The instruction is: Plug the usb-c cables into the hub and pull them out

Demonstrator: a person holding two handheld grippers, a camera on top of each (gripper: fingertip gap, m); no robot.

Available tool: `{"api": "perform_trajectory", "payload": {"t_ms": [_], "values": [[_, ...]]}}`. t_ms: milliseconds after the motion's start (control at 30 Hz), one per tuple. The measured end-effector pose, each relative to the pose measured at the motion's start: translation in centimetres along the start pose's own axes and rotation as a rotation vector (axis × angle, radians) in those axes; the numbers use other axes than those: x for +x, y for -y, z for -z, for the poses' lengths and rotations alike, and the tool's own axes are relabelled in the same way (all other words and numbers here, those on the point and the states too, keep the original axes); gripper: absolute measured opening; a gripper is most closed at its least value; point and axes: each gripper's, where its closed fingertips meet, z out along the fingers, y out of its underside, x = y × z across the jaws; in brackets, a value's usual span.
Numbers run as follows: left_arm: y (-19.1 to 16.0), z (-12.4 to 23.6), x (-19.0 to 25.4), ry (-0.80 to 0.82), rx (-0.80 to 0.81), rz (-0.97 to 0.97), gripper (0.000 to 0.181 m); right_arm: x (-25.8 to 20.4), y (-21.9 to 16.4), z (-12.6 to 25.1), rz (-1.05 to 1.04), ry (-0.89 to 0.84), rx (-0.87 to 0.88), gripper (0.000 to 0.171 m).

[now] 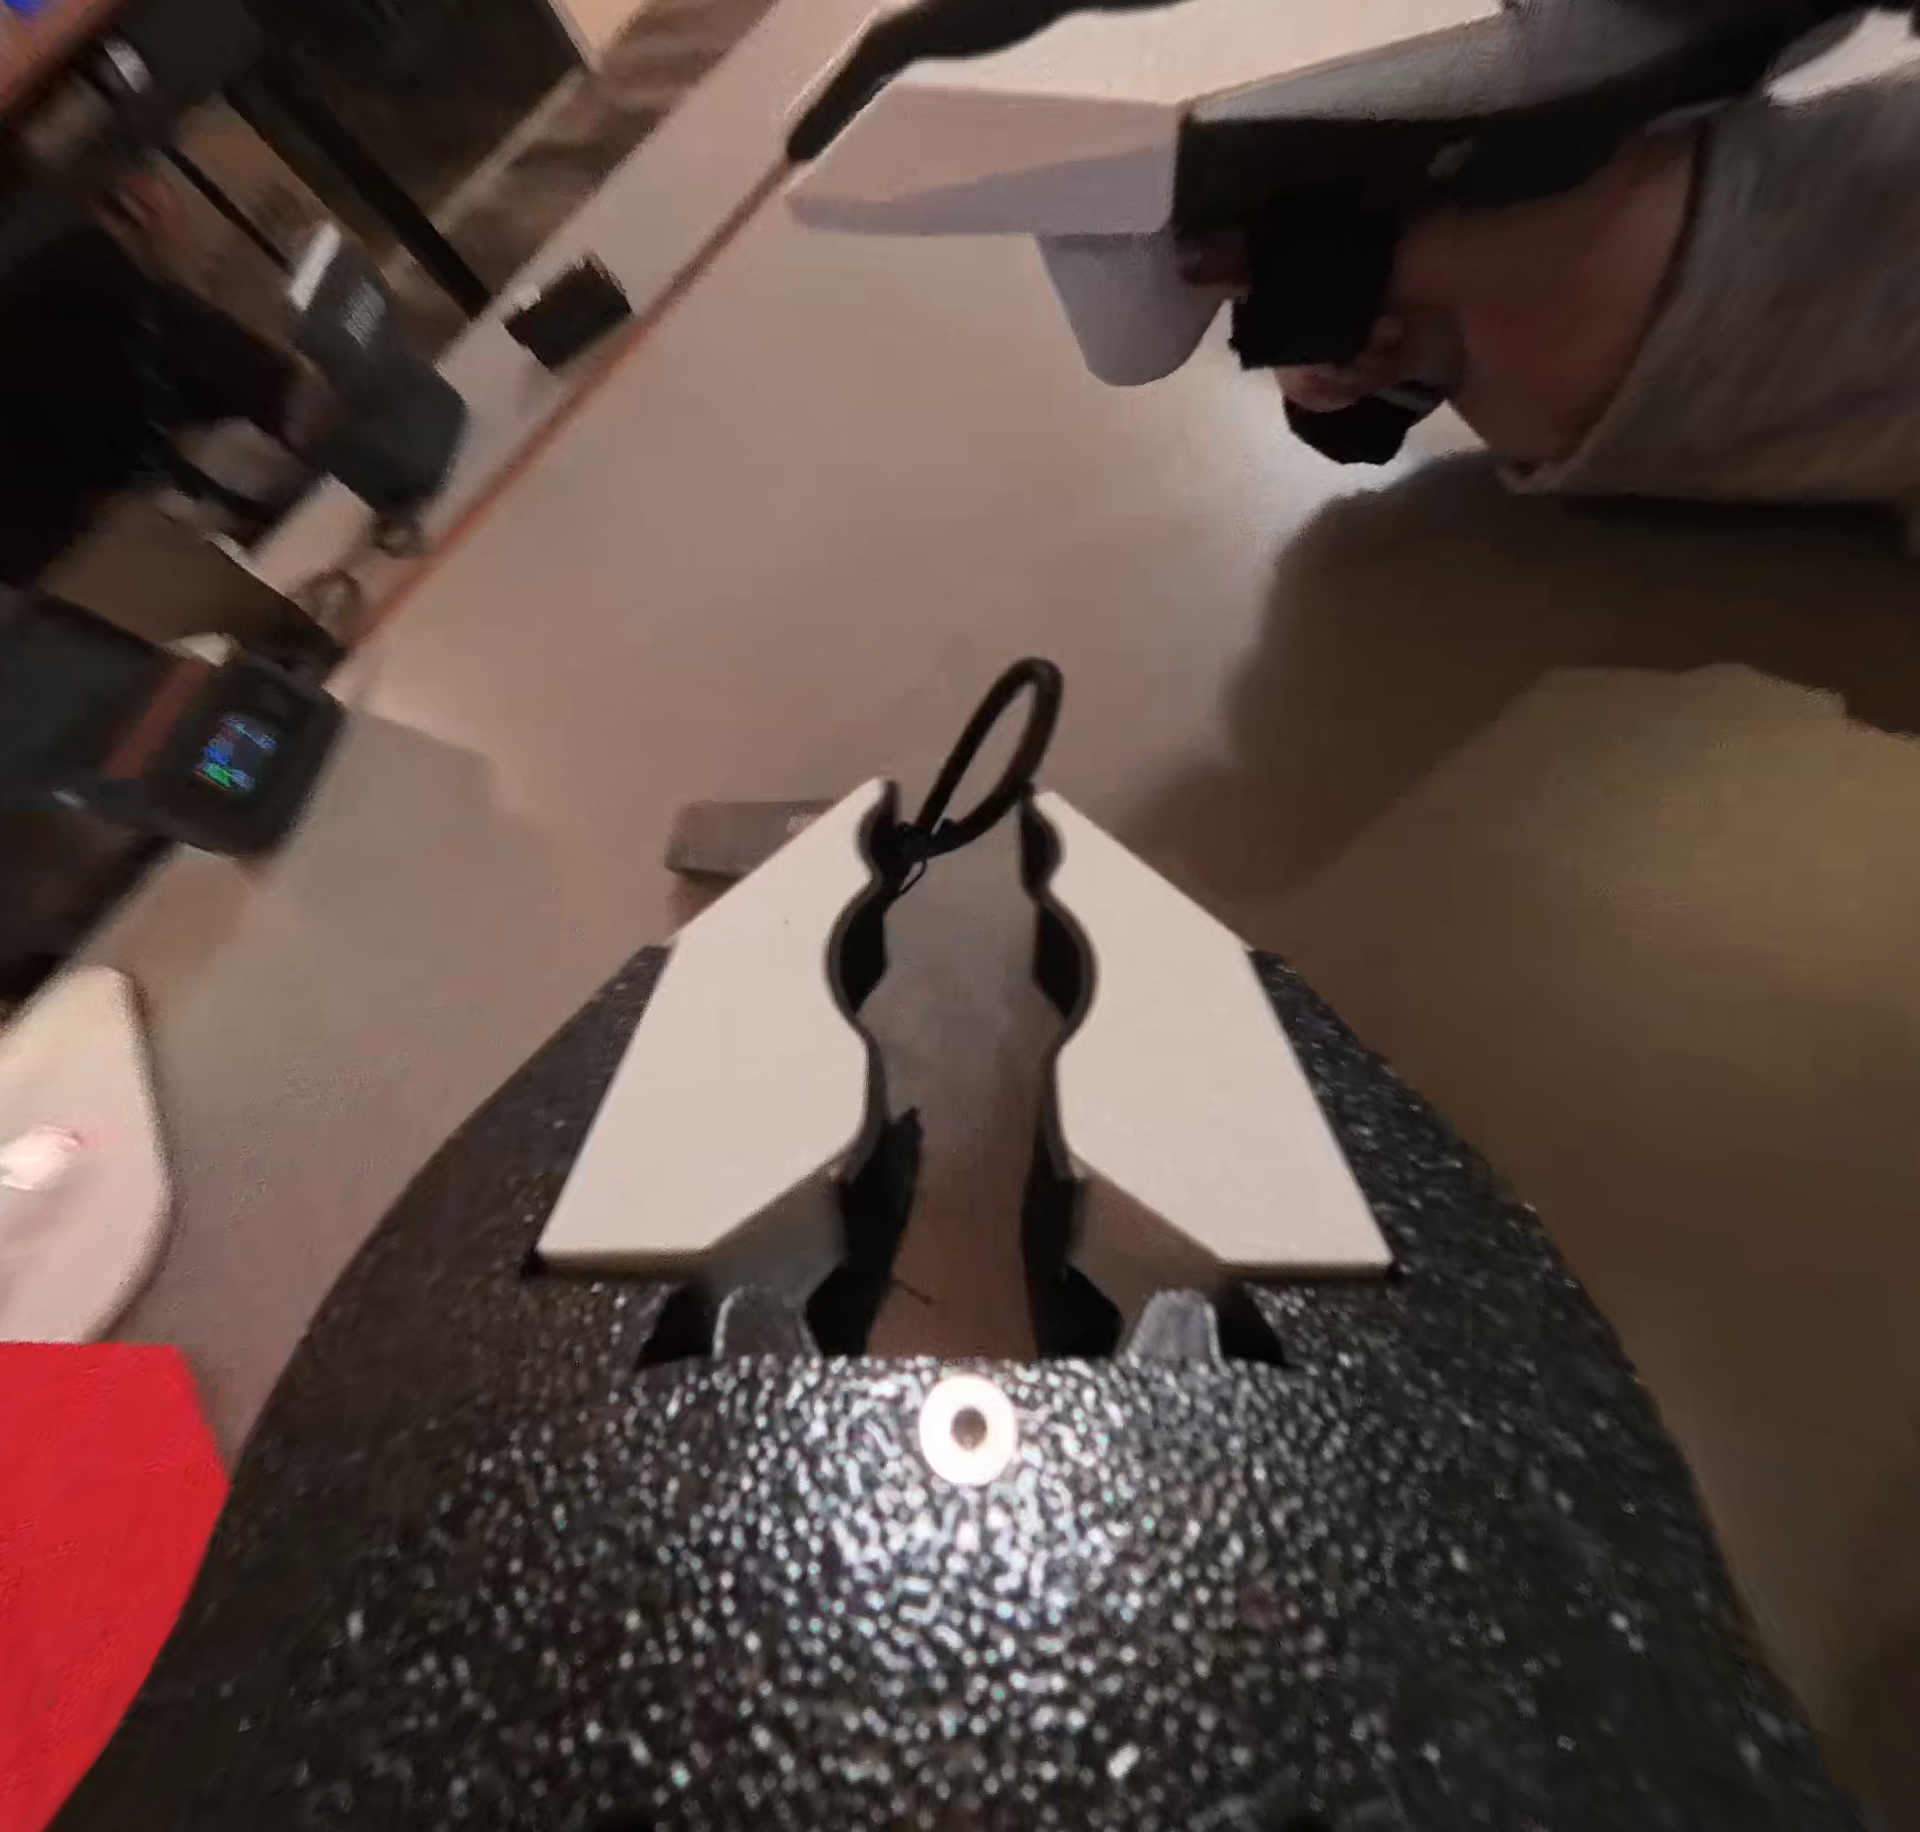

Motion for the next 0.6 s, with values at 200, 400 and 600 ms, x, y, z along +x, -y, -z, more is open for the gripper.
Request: {"api": "perform_trajectory", "payload": {"t_ms": [200, 400, 600], "values": [[3.2, 5.7, 1.5, -0.303, 0.151, 0.308, 0.075, 0.0, 0.0, 0.2, 0.007, -0.002, -0.006, 0.009], [-0.5, 16.6, -8.3, -0.145, 0.083, 0.66, 0.054, 0.0, 0.0, 0.3, -0.005, 0.003, -0.007, 0.009], [-13.8, 24.9, -17.5, 0.433, -0.345, 0.712, 0.048, -0.5, -0.6, 0.0, 0.029, 0.018, -0.034, 0.01]]}}
